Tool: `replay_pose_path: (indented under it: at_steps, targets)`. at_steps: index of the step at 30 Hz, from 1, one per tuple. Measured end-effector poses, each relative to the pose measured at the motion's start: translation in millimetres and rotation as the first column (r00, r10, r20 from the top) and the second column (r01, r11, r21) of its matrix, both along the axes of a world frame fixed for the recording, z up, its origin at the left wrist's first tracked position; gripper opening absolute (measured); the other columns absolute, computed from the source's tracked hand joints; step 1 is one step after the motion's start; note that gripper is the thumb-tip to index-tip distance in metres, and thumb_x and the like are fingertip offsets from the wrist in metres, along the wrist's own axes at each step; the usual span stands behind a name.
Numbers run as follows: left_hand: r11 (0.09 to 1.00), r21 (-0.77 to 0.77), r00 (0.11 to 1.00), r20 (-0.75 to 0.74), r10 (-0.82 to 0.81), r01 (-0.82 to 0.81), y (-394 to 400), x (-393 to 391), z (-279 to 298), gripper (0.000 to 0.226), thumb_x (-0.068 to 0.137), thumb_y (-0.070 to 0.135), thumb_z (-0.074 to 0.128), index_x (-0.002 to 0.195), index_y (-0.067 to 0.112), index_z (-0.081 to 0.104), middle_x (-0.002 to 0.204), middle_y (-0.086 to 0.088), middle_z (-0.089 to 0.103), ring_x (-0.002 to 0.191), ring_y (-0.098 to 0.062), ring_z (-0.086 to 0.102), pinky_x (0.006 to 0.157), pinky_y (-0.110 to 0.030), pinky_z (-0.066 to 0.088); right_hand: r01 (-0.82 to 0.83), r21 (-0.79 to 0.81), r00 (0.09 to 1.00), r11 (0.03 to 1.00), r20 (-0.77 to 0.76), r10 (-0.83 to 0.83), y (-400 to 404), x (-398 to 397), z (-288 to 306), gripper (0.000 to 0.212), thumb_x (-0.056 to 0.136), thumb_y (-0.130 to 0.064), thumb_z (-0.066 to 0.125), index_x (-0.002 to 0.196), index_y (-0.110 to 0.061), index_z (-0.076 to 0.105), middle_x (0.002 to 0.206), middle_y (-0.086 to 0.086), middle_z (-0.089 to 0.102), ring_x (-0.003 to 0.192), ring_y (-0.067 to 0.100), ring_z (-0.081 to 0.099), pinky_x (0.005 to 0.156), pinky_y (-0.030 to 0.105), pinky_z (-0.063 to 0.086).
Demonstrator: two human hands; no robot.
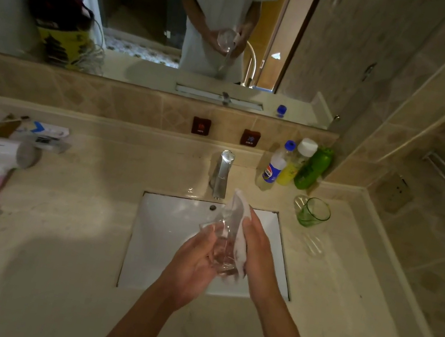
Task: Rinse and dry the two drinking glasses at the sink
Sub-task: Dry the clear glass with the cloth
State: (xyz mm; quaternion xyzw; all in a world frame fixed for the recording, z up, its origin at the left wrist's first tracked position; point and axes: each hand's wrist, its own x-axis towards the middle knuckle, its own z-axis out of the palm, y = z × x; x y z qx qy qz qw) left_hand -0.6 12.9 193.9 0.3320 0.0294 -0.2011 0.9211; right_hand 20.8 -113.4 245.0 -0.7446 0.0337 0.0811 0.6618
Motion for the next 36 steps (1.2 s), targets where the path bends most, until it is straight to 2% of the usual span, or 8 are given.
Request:
replay_pose_path:
  at_steps: [4,6,10,16,19,26,31,36]
  targets:
    - [0.994,0.079,0.992,-0.094,0.086,-0.079,1,0,4,0.081,0.087,0.050,0.076,0.148,0.007,0.044,0.142,-0.033,0.052,0.132,-0.051,0.051,0.112,-0.070,0.036,0.043,-0.172,0.998,0.984,0.045,-0.035,15,-16,-16,0.043,0.101,-0.049,0.038,0.143,-0.055,0.030,0.149,-0.011,0.047,0.122,-0.003,0.054,0.107,0.028,0.045]
    - [0.980,0.170,0.975,-0.179,0.131,-0.101,2,1,7,0.106,0.072,0.054,0.086,0.153,0.010,0.035,0.142,-0.032,0.054,0.130,-0.045,0.059,0.103,-0.059,0.054,0.055,-0.269,0.992,0.962,0.125,-0.022,24,-35,-22,0.051,0.101,-0.048,0.036,0.149,-0.049,0.019,0.157,-0.020,0.031,0.135,-0.010,0.037,0.115,0.027,0.037]
    - [0.981,0.167,0.979,-0.163,0.125,-0.097,-1,1,5,0.065,0.079,0.039,0.067,0.131,0.005,0.049,0.095,-0.010,0.074,0.083,-0.020,0.077,0.066,-0.031,0.062,0.097,-0.299,0.973,0.949,0.230,-0.027,31,-52,-33,0.063,0.097,-0.059,0.029,0.154,-0.044,0.007,0.162,-0.023,0.013,0.149,-0.002,0.016,0.122,0.042,0.027]
    - [0.994,0.100,0.991,-0.121,0.055,-0.043,2,5,17,0.040,0.087,0.017,0.069,0.120,0.011,0.046,0.092,-0.014,0.068,0.070,-0.020,0.073,0.053,-0.032,0.058,0.162,-0.007,0.986,0.987,-0.030,-0.162,14,-18,10,0.044,0.098,-0.057,0.038,0.136,-0.037,0.049,0.124,-0.004,0.067,0.097,0.004,0.069,0.081,0.036,0.059]
    - [0.988,0.135,0.997,-0.044,-0.068,0.074,4,4,22,0.033,0.089,0.016,0.070,0.116,0.011,0.052,0.101,-0.009,0.074,0.086,-0.023,0.074,0.068,-0.038,0.061,0.064,0.092,0.991,0.994,-0.126,-0.052,-8,1,38,0.030,0.103,-0.036,0.040,0.101,-0.026,0.068,0.085,-0.013,0.077,0.072,-0.003,0.070,0.068,0.025,0.053]
    - [0.955,0.253,0.988,-0.036,-0.151,0.155,17,8,36,0.046,0.106,0.047,0.040,0.118,0.022,0.076,0.109,-0.013,0.076,0.094,-0.024,0.073,0.079,-0.036,0.055,-0.197,-0.275,0.968,0.941,0.101,0.232,-11,8,46,0.030,0.101,-0.038,0.044,0.088,-0.043,0.071,0.109,-0.003,0.066,0.109,0.014,0.062,0.092,0.025,0.046]
    - [0.944,0.287,0.987,-0.057,-0.152,0.162,33,17,31,0.080,0.089,0.066,0.064,0.134,0.000,0.060,0.131,-0.040,0.054,0.112,-0.044,0.051,0.088,-0.046,0.046,-0.419,-0.389,0.854,0.820,0.138,0.502,-26,1,53,0.045,0.069,-0.041,0.083,0.111,-0.035,0.067,0.108,-0.011,0.068,0.103,0.012,0.066,0.085,0.025,0.054]
    - [0.869,0.313,0.924,-0.115,-0.365,0.382,41,30,42,0.056,0.096,0.058,0.057,0.104,0.006,0.072,0.096,-0.016,0.069,0.089,-0.031,0.063,0.084,-0.042,0.047,-0.566,-0.530,0.754,0.632,-0.022,0.657,-36,4,49,0.064,0.063,-0.031,0.093,0.120,-0.031,0.064,0.121,-0.017,0.065,0.112,0.002,0.061,0.098,0.019,0.048]
